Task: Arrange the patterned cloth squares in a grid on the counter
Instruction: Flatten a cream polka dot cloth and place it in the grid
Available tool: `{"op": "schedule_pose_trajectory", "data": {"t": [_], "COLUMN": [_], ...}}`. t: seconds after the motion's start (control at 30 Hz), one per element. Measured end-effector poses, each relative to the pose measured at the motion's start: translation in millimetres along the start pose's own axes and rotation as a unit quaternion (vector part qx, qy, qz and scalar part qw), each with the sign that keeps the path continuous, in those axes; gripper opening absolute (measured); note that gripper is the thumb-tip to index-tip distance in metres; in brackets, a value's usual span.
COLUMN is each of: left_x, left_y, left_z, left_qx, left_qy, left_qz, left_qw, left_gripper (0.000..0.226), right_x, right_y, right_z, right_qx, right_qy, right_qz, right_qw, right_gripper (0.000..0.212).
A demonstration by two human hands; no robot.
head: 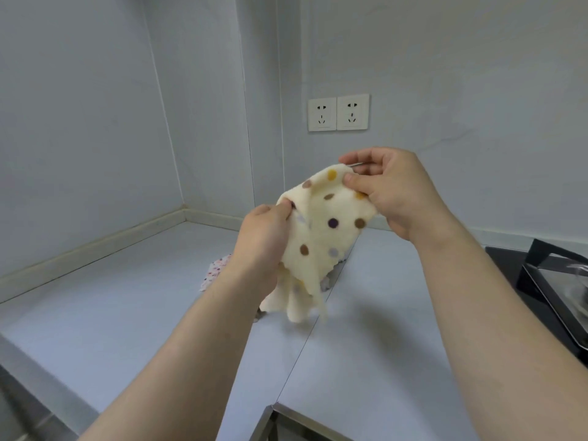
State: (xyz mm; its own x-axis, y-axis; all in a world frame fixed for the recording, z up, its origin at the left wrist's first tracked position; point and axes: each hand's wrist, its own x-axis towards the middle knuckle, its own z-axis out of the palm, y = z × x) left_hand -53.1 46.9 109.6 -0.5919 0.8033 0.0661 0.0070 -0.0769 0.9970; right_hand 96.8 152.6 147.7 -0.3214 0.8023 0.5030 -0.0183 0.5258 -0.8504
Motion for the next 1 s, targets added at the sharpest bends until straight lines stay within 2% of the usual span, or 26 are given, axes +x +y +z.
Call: {"op": "schedule_pose_trajectory", "data": {"t": [0.1,0.2,0.27,0.33,0.4,0.5,0.57,0.63,0.73,0.87,1.0], "left_x": [-0.7,-1.9,1.7,3.7,4.5,0.6,-3.8,-8.6,-14.7,-19.1,-18.2], "left_y": [2.3,4.5,3.0,-0.3,-4.6,-6.9,-4.9,-0.2,3.4,5.8,2.8], "left_z": [-0.4,-0.3,-1.0,0.1,1.4,2.3,2.4,4.6,5.7,5.9,8.2], "left_qx": [0.009,-0.012,-0.02,-0.018,0.019,0.108,0.121,0.088,0.063,0.057,0.07], "left_qy": [0.0,-0.017,-0.024,-0.013,0.023,0.064,0.066,0.045,-0.001,-0.073,-0.123], "left_qz": [-0.008,-0.03,-0.034,-0.012,0.031,0.128,0.171,0.173,0.152,0.156,0.179], "left_qw": [1.0,0.999,0.999,1.0,0.999,0.984,0.976,0.98,0.986,0.983,0.974], "left_gripper": [0.042,0.058,0.053,0.031,0.018,0.025,0.03,0.031,0.033,0.031,0.051], "right_x": [0.2,1.3,0.3,-1.3,-3.7,-5.2,-6.5,-8.1,-8.2,-5.8,-8.2], "right_y": [2.2,5.0,5.6,3.8,-0.6,-7.2,-11.7,-15.7,-17.2,-14.7,-14.4], "right_z": [0.5,0.0,-0.1,0.1,0.5,0.4,-2.1,-5.8,-9.2,-10.3,-6.3], "right_qx": [-0.014,-0.083,-0.133,-0.141,-0.099,0.033,0.117,0.16,0.157,0.095,0.0], "right_qy": [-0.009,0.015,0.02,0.014,0.0,-0.032,-0.064,-0.101,-0.114,-0.106,-0.07], "right_qz": [0.006,0.005,0.019,0.043,0.074,0.113,0.124,0.122,0.112,0.081,0.016], "right_qw": [1.0,0.996,0.991,0.989,0.992,0.993,0.983,0.974,0.975,0.987,0.997], "right_gripper": [0.018,0.015,0.015,0.018,0.02,0.017,0.017,0.012,0.017,0.038,0.026]}}
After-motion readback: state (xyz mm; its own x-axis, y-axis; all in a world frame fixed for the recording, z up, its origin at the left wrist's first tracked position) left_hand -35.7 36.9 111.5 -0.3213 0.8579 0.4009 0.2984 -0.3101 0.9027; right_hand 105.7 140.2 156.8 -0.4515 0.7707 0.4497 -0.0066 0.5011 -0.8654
